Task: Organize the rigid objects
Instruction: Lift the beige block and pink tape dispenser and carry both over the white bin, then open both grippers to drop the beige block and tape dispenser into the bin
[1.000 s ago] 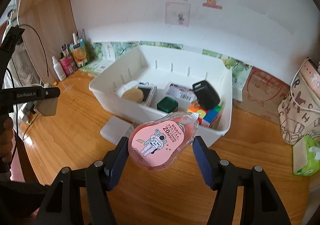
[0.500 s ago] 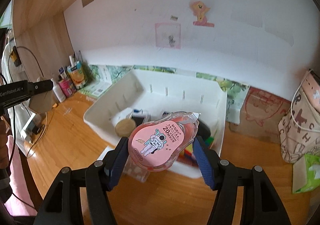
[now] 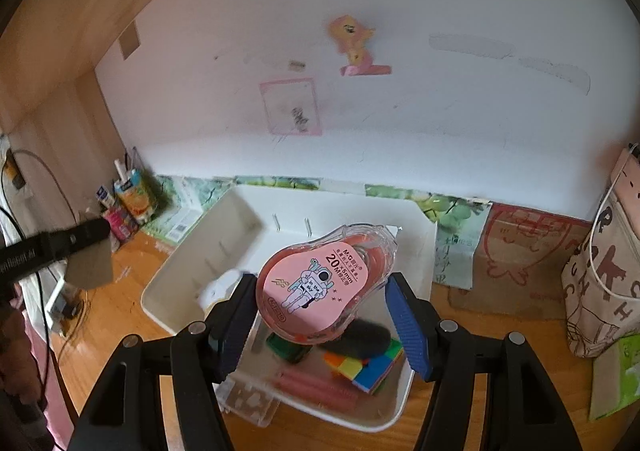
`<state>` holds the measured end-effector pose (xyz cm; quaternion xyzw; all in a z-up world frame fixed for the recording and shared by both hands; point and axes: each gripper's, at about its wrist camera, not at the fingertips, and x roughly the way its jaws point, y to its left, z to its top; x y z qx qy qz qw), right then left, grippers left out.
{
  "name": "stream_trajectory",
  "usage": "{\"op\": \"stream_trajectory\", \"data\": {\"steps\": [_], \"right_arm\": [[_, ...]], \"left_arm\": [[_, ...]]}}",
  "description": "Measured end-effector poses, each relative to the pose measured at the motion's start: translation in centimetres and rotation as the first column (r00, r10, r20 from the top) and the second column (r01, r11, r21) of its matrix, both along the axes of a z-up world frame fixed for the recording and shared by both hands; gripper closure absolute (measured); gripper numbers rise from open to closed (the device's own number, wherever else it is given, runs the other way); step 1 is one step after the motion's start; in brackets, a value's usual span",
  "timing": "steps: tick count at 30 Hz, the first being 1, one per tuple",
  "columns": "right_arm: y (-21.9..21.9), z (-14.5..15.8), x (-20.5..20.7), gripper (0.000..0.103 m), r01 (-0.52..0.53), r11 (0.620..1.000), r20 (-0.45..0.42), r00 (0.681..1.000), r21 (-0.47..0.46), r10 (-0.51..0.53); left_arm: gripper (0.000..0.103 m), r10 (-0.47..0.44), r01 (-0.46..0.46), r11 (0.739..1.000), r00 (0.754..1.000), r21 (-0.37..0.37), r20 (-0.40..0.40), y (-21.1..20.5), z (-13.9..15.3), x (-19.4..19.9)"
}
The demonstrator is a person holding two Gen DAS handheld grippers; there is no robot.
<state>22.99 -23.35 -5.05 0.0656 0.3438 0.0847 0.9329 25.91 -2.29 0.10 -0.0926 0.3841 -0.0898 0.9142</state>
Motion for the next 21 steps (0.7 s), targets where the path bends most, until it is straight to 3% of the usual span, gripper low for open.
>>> {"op": "stream_trajectory", "data": {"steps": [4,9,13,21], "right_arm": [[-0.5,-0.5,1.0,0.038,-0.001,1.0,-0.008,1.0,0.022,0.001],[-0.5,-1.7,1.8,0.038,-0.02,0.999,-0.01,1.0,0.046,0.02],[-0.6,-2.4,1.7,0.038,-0.023,0.999,0.006,1.0,0.041,0.022],[-0.9,-3.5,2.5,0.037,-0.018,0.998,-0.007,1.0,0.052,0.018]], "left_arm": [[0.075,-0.032,0.032,0.999,0.999,0.008,0.007,-1.4,0.1,1.5],[0.075,-0.059,0.057,0.995,0.998,0.087,0.015,-3.1,-1.2,3.2],[0.075,-0.063,0.065,0.995,0.998,0.069,-0.029,-3.7,-3.0,4.4],[0.075,-0.091,0.094,0.991,0.995,0.097,-0.03,-5.1,-4.4,5.1]]}}
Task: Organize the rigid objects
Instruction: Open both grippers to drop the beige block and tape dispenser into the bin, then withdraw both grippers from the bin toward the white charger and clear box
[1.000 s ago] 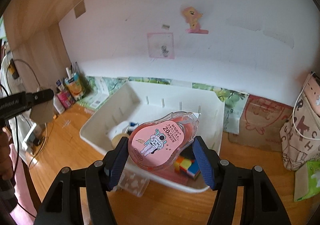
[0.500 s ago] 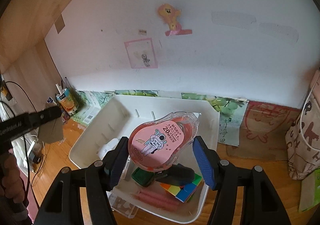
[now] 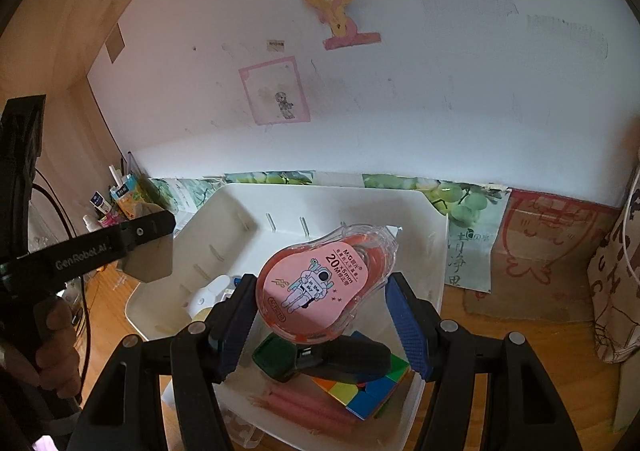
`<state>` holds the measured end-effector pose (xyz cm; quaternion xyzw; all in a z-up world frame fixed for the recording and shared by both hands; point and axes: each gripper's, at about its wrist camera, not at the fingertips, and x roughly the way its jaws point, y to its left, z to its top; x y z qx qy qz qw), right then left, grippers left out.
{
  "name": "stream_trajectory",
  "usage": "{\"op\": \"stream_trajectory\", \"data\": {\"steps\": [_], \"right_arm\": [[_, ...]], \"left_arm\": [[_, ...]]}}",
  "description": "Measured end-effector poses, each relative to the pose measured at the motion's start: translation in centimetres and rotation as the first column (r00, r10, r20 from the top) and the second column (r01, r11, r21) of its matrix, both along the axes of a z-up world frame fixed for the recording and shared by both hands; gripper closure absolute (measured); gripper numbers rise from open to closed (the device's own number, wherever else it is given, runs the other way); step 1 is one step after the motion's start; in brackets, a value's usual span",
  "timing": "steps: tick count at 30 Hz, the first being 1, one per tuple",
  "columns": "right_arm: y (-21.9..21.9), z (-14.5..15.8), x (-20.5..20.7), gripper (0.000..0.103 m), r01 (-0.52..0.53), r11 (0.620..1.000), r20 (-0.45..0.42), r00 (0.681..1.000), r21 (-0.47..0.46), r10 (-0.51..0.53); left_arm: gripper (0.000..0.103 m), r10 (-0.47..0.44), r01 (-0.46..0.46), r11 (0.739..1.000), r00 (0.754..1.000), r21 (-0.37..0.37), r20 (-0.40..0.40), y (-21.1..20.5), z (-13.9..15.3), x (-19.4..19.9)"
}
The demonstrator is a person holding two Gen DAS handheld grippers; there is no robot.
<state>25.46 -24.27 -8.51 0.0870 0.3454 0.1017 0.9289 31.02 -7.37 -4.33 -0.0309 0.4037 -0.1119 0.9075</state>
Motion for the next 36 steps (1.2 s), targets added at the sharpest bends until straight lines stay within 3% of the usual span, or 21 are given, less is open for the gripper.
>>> {"op": "stream_trajectory", "data": {"steps": [5,9,12,15,36], "right_arm": [[0.2,-0.5,0.4,0.037,-0.007,1.0,-0.022,1.0,0.004,0.007],[0.1,-0.6,0.3,0.036,-0.007,1.0,-0.034,0.999,0.021,0.008],[0.0,-0.2,-0.1,0.022,-0.005,1.0,-0.018,1.0,0.026,0.005],[0.1,0.3,-0.3,0.021,0.004,1.0,-0.004,1.0,0.018,-0.004],[3.5,3.1,-4.7,0.021,-0.039,0.999,0.008,0.999,-0.022,0.04]], "left_arm": [[0.072,-0.016,0.016,1.0,1.0,0.02,-0.008,-0.7,-0.5,0.1],[0.05,-0.012,0.011,0.999,1.0,0.038,0.018,-1.0,-0.2,-0.4],[0.036,0.0,-0.002,0.999,0.999,0.043,0.043,-0.9,0.4,-0.8],[0.03,0.016,-0.018,0.999,0.998,0.036,0.056,-0.6,0.8,-1.1],[0.025,0.081,-0.074,0.995,0.991,-0.062,0.11,4.4,3.7,-5.7]]}}
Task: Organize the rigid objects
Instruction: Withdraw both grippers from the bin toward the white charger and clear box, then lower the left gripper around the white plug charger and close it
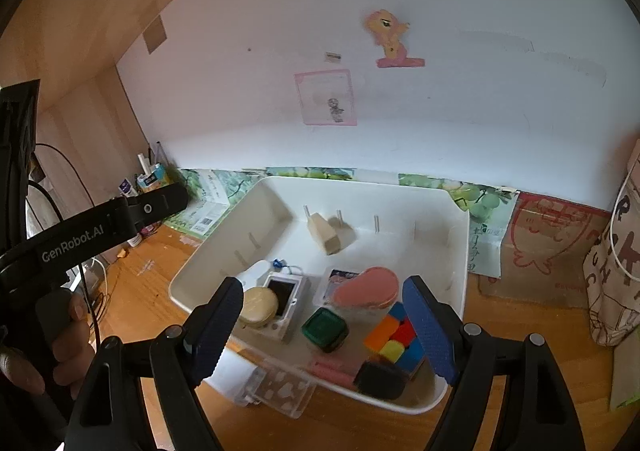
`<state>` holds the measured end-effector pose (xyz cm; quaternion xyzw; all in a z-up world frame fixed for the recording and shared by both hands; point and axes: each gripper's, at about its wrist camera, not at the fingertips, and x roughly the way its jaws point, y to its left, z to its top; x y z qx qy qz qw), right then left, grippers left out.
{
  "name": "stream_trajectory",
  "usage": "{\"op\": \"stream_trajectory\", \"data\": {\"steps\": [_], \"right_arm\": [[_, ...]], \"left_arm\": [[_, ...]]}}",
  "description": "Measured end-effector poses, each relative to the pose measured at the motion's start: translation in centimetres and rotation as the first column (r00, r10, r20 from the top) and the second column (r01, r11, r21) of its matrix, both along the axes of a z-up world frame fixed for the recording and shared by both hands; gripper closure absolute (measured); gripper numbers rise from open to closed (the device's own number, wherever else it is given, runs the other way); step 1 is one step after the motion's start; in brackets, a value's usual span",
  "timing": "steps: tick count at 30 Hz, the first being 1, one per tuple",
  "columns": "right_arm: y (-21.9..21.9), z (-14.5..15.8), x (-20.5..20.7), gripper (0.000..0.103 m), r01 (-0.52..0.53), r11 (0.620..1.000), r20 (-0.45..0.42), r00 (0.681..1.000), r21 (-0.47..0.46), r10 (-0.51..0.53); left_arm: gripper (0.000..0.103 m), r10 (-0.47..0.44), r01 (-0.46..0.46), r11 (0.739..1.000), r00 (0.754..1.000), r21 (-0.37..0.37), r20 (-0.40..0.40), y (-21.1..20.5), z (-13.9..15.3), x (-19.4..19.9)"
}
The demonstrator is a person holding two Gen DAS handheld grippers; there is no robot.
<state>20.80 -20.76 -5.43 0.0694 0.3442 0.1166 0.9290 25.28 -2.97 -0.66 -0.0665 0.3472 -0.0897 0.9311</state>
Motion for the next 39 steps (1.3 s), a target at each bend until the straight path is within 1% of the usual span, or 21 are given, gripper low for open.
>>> {"op": "stream_trajectory", "data": {"steps": [2,6,10,13,18,21,25,28,34,39], "right_arm": [[0.4,0.2,-0.5,0.021,-0.004,1.0,0.001,1.0,-0.005,0.004],[1.4,0.3,-1.8,0.021,-0.007,1.0,0.002,1.0,-0.024,0.007],[2.2,0.2,-2.8,0.021,-0.005,0.999,0.001,1.0,-0.046,0.005],[2.9,0.2,-3.6,0.021,-0.011,0.998,0.002,1.0,-0.055,0.011],[4.3,-0.2,-4.7,0.021,-0.017,0.998,-0.013,1.0,-0.062,0.016],[5.0,-0.6,-5.2,0.021,-0.025,0.997,-0.018,1.0,-0.07,0.023],[6.0,-1.4,-5.8,0.021,-0.041,0.996,-0.036,0.999,-0.077,0.038],[6.8,-2.1,-6.3,0.021,-0.05,0.995,-0.046,0.998,-0.083,0.046],[8.2,-3.8,-6.8,0.021,-0.07,0.992,-0.075,0.995,-0.101,0.063],[8.8,-5.3,-7.0,0.021,-0.093,0.984,-0.091,0.993,-0.15,0.08]], "left_arm": [[0.025,0.003,-0.003,1.0,1.0,-0.006,0.005,0.7,0.1,-0.5],[0.025,0.02,-0.019,0.999,1.0,-0.044,0.014,2.7,0.3,-1.7],[0.025,0.035,-0.035,0.997,0.999,-0.071,-0.005,4.5,-0.2,-2.5],[0.025,0.061,-0.061,0.996,0.998,-0.059,-0.015,5.8,-0.7,-3.4],[0.025,0.077,-0.079,0.996,0.996,-0.051,-0.052,7.7,-1.6,-4.9],[0.025,0.088,-0.092,0.995,0.992,-0.044,-0.091,8.6,-2.6,-5.7],[0.025,0.08,-0.088,0.995,0.986,-0.047,-0.146,9.4,-3.8,-6.3],[0.025,0.072,-0.078,0.997,0.979,-0.024,-0.19,9.5,-4.8,-6.5],[0.025,0.025,-0.031,0.999,0.962,-0.017,-0.273,9.1,-6.2,-6.8],[0.025,-0.024,0.021,1.0,0.941,-0.012,-0.337,8.2,-7.3,-6.3]]}}
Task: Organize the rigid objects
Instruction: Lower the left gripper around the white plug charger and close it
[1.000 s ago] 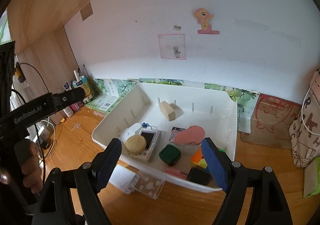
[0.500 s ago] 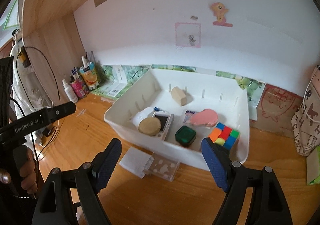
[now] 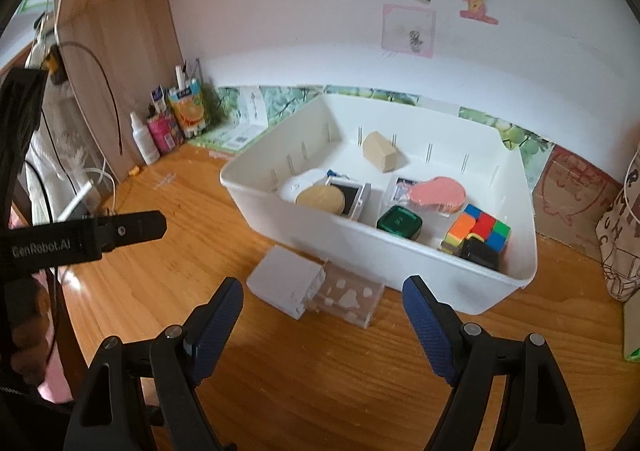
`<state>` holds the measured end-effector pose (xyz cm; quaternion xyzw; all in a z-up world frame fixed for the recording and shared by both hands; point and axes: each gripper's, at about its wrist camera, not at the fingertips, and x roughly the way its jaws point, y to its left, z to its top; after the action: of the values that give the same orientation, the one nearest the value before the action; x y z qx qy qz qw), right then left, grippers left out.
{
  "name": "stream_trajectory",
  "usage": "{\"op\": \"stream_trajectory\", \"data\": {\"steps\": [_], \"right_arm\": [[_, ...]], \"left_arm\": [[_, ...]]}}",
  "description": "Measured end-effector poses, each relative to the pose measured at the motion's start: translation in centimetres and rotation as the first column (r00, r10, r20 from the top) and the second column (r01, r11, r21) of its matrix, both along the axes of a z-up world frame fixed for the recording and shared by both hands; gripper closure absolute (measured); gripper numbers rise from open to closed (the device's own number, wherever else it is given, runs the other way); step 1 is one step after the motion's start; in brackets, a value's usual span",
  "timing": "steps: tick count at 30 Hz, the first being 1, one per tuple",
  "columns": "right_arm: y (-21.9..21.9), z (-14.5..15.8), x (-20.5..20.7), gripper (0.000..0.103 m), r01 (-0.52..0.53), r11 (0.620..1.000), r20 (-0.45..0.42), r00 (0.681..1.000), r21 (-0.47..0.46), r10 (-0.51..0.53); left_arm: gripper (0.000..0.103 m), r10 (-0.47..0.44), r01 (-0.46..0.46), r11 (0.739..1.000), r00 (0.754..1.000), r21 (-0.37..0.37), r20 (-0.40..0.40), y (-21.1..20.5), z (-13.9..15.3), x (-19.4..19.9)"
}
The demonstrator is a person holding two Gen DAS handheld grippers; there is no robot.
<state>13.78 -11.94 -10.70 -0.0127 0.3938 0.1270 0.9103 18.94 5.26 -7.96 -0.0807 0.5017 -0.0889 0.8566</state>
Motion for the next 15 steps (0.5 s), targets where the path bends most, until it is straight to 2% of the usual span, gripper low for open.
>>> {"op": "stream_trajectory", "data": {"steps": [6,15], "right_arm": [[0.3,-1.8,0.1,0.021,-0.036,0.999,-0.031,0.999,-0.037,0.035],[0.1,-4.5,1.7,0.021,-0.036,0.998,-0.099,0.995,-0.043,0.032]], "left_arm": [[0.023,-0.062,0.062,0.998,0.994,-0.001,-0.094,-1.1,-1.5,1.4],[0.023,-0.143,0.149,0.989,0.954,0.0,-0.262,-3.8,-5.1,3.9]]}}
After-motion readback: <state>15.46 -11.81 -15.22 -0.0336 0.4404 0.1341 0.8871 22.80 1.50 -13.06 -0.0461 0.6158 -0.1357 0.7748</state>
